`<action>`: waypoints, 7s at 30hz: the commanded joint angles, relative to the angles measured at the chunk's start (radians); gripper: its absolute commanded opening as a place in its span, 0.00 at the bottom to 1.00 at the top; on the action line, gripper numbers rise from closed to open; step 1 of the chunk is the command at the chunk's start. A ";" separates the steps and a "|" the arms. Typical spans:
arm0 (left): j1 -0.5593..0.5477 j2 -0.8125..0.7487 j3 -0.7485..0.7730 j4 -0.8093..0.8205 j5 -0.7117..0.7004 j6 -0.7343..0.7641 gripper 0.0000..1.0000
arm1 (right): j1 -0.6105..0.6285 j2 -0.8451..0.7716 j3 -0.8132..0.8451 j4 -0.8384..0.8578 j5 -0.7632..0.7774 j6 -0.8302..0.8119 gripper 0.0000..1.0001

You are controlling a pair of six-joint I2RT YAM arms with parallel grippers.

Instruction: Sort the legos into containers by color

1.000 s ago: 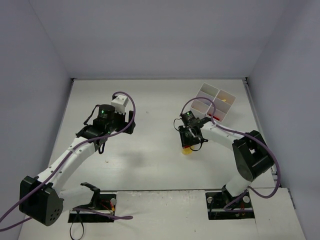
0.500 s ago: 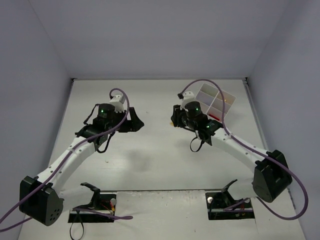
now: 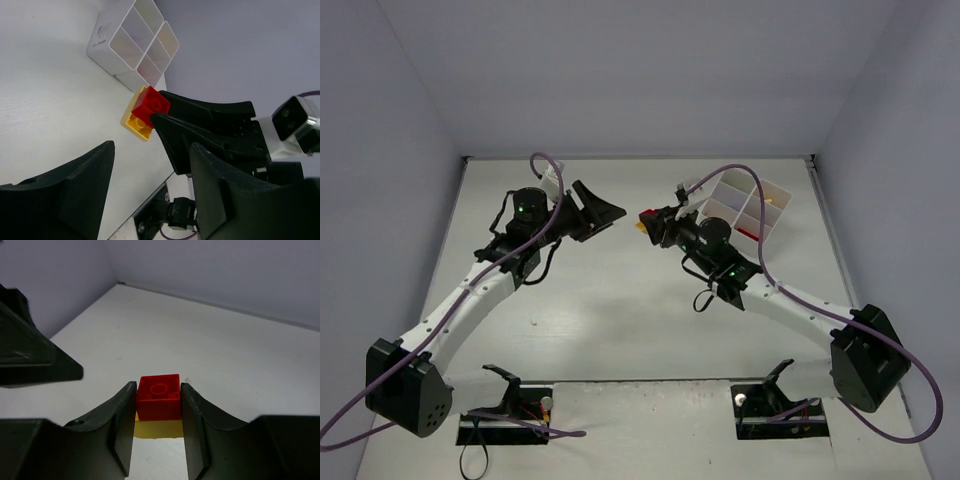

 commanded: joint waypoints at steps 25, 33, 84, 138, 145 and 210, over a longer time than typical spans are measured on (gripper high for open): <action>-0.035 0.115 -0.034 0.335 -0.001 -0.340 0.50 | 0.017 0.034 0.064 0.359 -0.063 0.002 0.00; -0.040 0.071 -0.093 0.346 -0.050 -0.351 0.50 | 0.017 0.029 0.068 0.347 -0.031 -0.008 0.00; -0.061 0.114 -0.136 0.534 -0.090 -0.363 0.40 | 0.064 0.017 0.047 0.320 -0.064 0.065 0.00; -0.101 0.058 -0.225 0.171 -0.139 0.149 0.12 | -0.259 -0.170 -0.008 -0.440 0.370 0.154 0.00; -0.101 0.002 -0.172 0.063 -0.165 0.263 0.12 | -0.478 -0.089 0.061 -0.557 0.279 0.171 0.00; -0.102 -0.133 -0.144 0.045 -0.102 0.476 0.12 | -0.581 0.055 0.243 -0.621 0.145 0.183 0.46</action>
